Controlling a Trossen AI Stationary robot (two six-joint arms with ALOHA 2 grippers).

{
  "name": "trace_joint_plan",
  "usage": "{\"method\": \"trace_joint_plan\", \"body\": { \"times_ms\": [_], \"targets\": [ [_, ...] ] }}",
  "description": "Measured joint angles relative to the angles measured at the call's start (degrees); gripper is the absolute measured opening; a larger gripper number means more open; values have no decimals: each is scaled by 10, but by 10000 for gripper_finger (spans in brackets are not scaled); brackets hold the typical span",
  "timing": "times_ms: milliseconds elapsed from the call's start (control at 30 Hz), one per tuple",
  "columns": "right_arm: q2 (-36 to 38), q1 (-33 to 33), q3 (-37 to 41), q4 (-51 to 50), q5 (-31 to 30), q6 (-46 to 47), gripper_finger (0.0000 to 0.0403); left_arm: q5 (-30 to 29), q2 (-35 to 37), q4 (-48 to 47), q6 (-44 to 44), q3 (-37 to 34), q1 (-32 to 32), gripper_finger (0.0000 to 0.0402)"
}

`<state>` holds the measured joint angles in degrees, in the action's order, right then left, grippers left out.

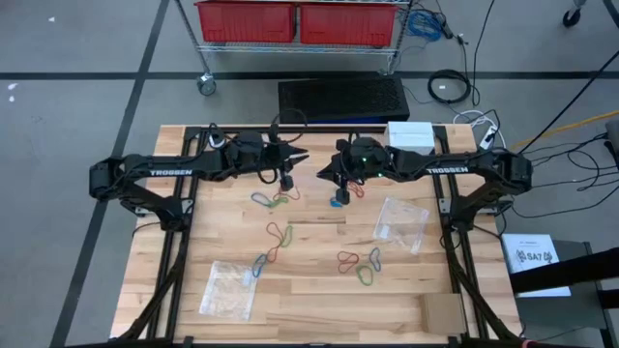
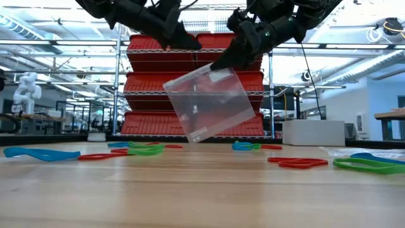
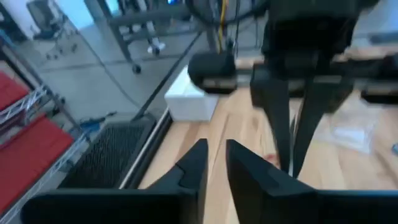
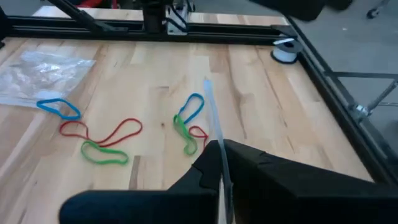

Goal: Sort rubber bands
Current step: Open the top zip bag

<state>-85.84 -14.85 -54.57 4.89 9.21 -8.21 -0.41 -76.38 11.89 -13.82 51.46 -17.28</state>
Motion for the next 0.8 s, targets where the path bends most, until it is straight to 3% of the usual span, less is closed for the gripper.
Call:
{"method": "trace_joint_plan", "body": {
  "times_ms": [233, 467, 567, 700, 800],
  "targets": [
    [3, 9, 0, 0, -47, -2, 0, 19, 48, 13, 0, -10, 1, 128],
    [18, 34, 0, 6, -67, 2, 0, 48, 98, 50, 27, -96, 0, 144],
    [27, 56, 0, 8, -113, 8, 0, 75, 117, 116, 38, -160, 0, 144],
    [43, 93, 0, 6, -164, 20, 0, 137, 162, 294, 49, -260, 1, 144],
    [57, 121, 0, 13, -213, 20, 0, 144, 196, 403, 60, -333, -2, 144]
  ]
}}
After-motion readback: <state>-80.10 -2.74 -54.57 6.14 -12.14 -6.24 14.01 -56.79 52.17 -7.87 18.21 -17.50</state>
